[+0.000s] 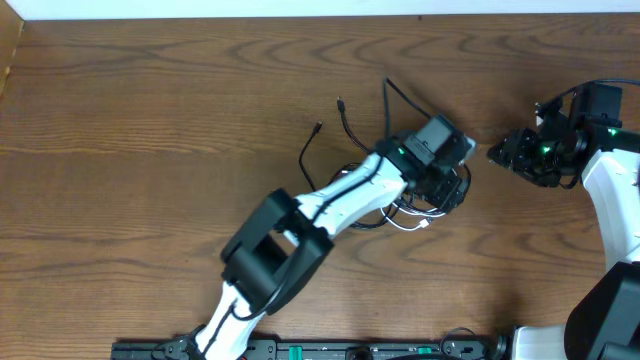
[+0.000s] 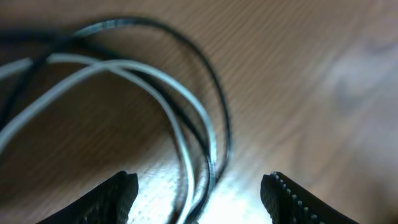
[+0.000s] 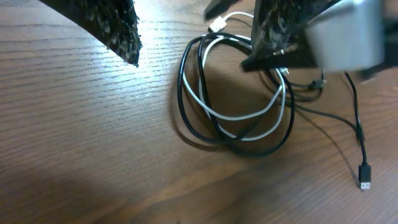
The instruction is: Untangle cables
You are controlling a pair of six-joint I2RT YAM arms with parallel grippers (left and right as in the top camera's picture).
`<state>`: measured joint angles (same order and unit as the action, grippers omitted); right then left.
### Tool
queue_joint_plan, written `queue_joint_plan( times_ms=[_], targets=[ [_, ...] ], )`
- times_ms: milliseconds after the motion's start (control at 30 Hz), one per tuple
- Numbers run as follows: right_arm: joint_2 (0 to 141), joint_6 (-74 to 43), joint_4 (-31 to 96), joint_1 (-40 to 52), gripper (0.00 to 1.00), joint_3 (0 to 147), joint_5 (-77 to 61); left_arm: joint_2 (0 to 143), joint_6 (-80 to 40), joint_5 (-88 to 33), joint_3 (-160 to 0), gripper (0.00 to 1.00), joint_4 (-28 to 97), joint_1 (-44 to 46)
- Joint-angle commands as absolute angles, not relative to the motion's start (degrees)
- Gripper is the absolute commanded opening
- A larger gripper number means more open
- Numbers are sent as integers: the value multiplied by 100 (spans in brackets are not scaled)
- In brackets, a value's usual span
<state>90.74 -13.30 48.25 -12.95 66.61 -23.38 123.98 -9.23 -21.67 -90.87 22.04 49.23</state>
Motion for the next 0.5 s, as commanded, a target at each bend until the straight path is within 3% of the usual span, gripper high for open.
queue_joint_plan(
  times_ms=[0,367,467],
  targets=[
    [9087,-1188,4871,-1304,54,6735,-2392,12623,-978,-1874,-9017,68,2152,4917],
    [9087,-1100,4934,-1302,54,6735,-2392,12840,-974,-1647,-9017,62,1863,5120],
    [9087,-1004,4980,-1302,54,6735,-2392,12862,-974,-1210,-9017,56,1874,5225]
  ],
)
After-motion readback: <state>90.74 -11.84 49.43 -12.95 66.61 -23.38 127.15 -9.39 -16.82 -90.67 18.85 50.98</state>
